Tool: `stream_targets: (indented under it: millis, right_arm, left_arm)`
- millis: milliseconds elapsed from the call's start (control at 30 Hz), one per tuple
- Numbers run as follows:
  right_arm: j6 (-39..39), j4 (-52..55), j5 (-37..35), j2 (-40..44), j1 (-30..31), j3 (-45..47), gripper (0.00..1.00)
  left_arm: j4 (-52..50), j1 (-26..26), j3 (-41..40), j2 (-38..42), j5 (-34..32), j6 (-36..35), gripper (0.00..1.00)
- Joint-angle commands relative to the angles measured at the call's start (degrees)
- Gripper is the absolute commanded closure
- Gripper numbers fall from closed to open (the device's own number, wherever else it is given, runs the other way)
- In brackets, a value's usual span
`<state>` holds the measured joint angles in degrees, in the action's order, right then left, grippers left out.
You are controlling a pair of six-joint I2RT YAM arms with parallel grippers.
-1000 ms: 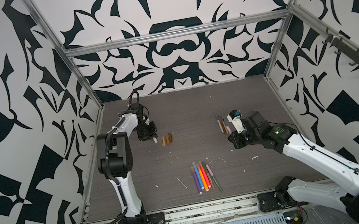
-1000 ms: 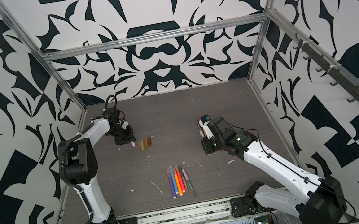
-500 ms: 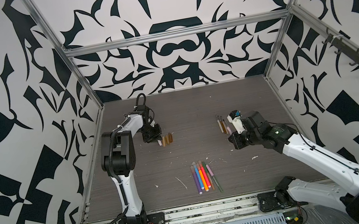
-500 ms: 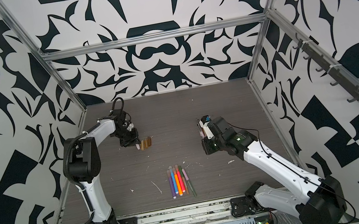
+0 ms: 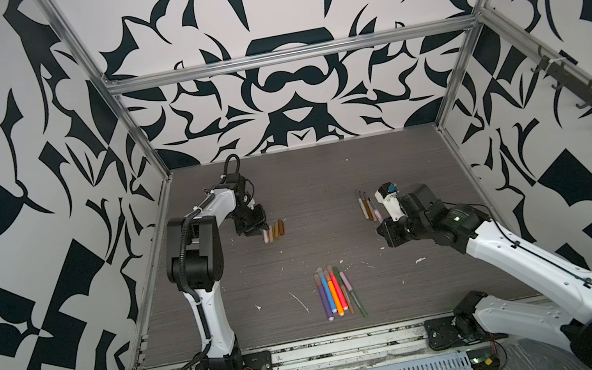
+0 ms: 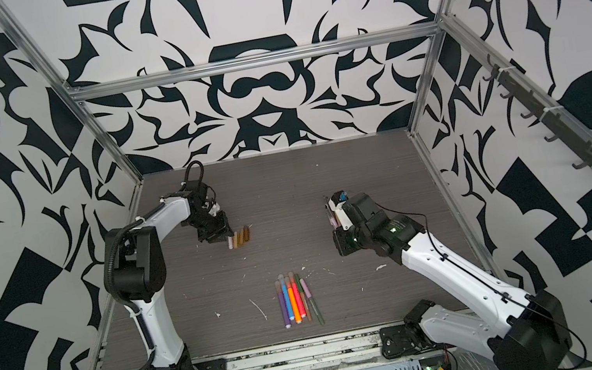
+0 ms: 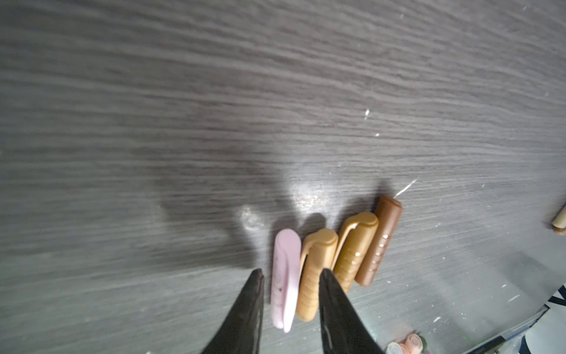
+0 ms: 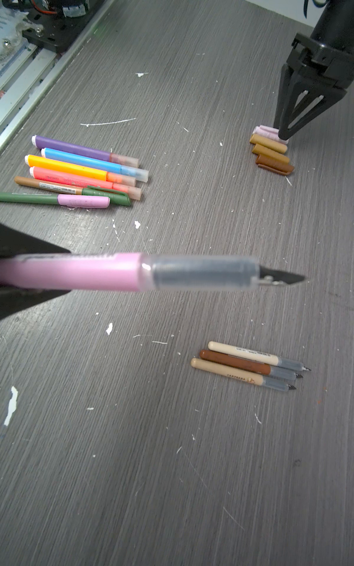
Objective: Remove pen caps from pens
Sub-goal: Place the pen cap at the center of the table.
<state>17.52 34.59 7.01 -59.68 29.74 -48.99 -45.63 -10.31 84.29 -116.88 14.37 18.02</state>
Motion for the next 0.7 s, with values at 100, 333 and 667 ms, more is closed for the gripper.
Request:
stream_targets:
  millis: [100,333,667]
  right_arm:
    - [-1.1,0.4,-0.3,1.1,-0.2,-2.0,1.00]
    - [-4.9,2.1,-1.7,-0.2,-2.3,-5.2,1.00]
    - [-12.2,-1.2,15.6,-20.5,-21.7,-13.0,1.00]
  left_arm:
    - [-1.3,-0.2,0.3,-1.4,1.1,0.9,0.64]
    - [0.9,-0.2,1.1,0.1,2.6,3.1,0.64]
    - [3.4,-0.2,2.8,13.1,2.5,11.9,0.61]
